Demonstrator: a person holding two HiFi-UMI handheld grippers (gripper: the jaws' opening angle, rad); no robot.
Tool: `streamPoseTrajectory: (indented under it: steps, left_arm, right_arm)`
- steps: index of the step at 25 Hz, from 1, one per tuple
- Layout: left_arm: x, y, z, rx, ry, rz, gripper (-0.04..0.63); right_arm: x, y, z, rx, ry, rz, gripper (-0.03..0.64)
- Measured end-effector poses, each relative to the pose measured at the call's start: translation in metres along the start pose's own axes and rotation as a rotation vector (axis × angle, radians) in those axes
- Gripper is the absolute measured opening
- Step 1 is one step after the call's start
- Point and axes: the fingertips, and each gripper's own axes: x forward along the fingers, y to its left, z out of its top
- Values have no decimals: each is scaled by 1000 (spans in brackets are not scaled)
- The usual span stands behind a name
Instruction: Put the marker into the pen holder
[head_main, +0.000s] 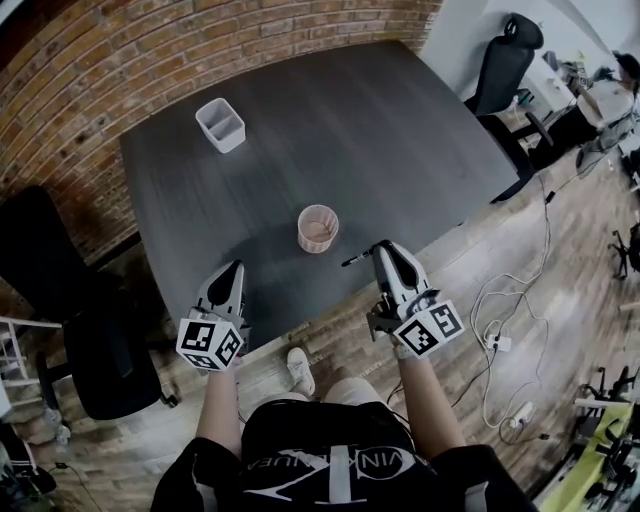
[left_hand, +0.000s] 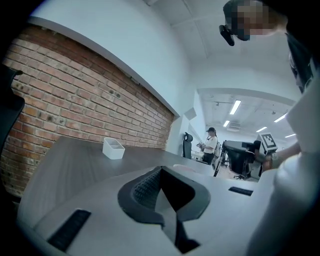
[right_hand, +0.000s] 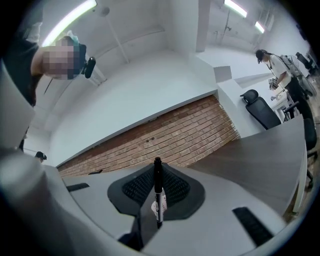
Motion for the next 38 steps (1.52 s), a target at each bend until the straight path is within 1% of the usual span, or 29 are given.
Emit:
streamPoseTrajectory:
  steps: [7,14,25,38]
  left_arm:
    - [20,3,-11,-15,25,30,14]
    - [35,9,-13,-7,36,70,14]
    - [51,10,-23,-12,55,101,14]
    - [44,17,-35,-16,77,134,14]
  right_arm:
    - [34,-5,15,24,-16,68,55]
    - [69,-21,5,49,30,116,55]
    - [96,-36,-33,96,124,151,55]
    - [110,-33,-79,111,214,197,55]
